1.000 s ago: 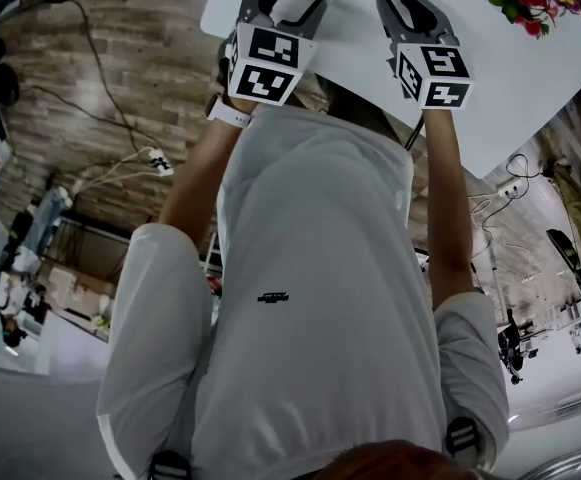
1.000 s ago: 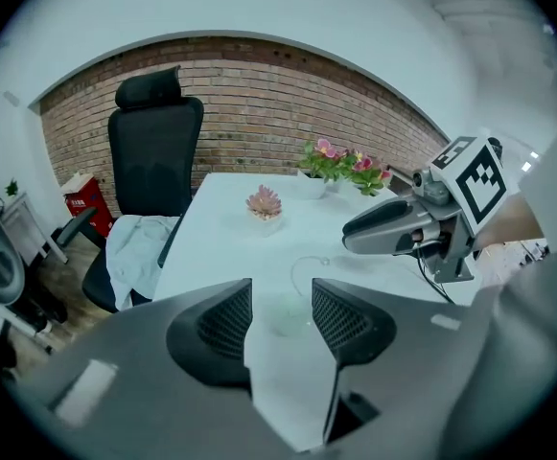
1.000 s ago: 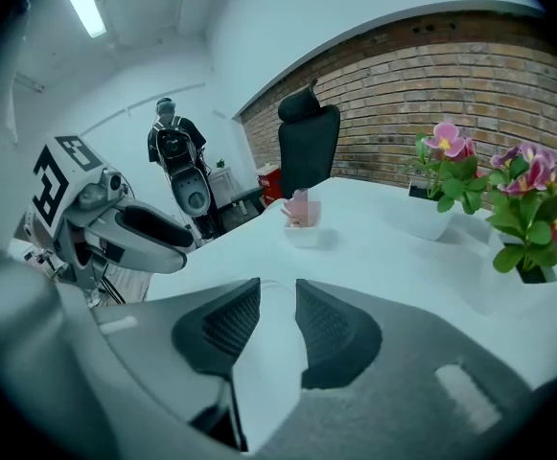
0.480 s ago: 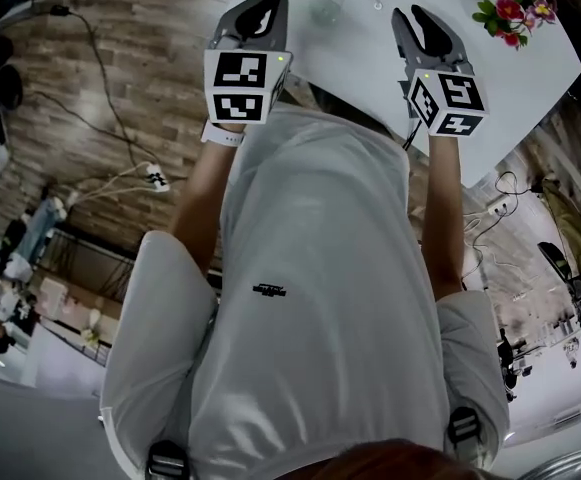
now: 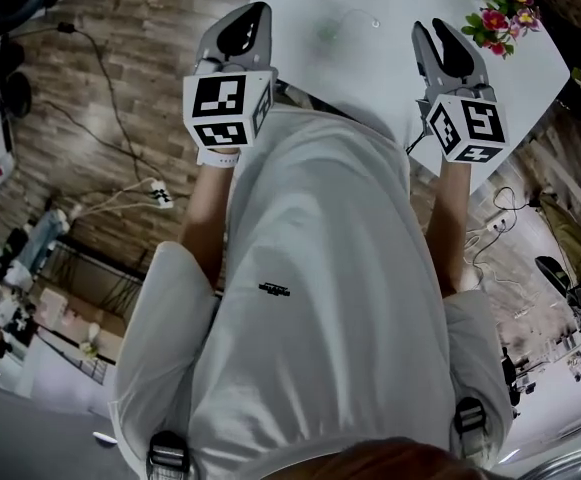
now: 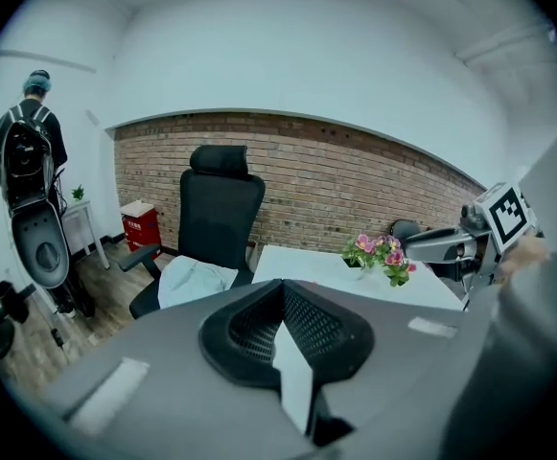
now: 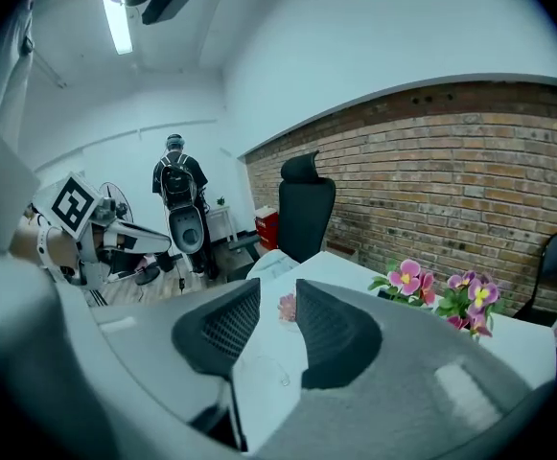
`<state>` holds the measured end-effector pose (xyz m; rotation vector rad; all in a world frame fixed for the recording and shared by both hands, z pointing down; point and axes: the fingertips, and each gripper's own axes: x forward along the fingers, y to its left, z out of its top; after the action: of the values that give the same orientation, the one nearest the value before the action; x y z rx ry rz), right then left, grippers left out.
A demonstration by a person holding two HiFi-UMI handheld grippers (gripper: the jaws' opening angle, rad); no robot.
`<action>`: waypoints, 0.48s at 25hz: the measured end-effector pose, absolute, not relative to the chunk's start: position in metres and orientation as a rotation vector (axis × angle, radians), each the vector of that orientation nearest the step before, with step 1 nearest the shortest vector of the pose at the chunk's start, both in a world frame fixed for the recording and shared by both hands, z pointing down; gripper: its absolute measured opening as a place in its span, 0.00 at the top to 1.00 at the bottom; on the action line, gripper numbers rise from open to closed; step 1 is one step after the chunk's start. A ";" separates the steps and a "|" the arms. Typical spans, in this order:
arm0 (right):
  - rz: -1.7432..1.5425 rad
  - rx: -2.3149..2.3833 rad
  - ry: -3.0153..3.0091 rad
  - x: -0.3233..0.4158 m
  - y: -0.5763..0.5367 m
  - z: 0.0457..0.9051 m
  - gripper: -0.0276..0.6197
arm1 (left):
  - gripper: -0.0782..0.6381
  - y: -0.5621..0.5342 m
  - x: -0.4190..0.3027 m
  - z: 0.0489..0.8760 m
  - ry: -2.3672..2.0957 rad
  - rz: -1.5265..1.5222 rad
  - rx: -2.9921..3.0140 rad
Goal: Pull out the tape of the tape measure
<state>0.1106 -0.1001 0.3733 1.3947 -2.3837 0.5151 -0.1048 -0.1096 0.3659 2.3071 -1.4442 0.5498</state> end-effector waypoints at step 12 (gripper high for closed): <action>0.326 1.493 -2.484 0.125 -0.087 0.280 0.77 | 0.87 -0.111 -0.112 0.271 -1.598 0.345 2.408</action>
<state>0.1248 -0.0867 0.2799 1.4929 -2.4840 0.3257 -0.1123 -0.1114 0.2714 2.4080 -1.5976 0.3446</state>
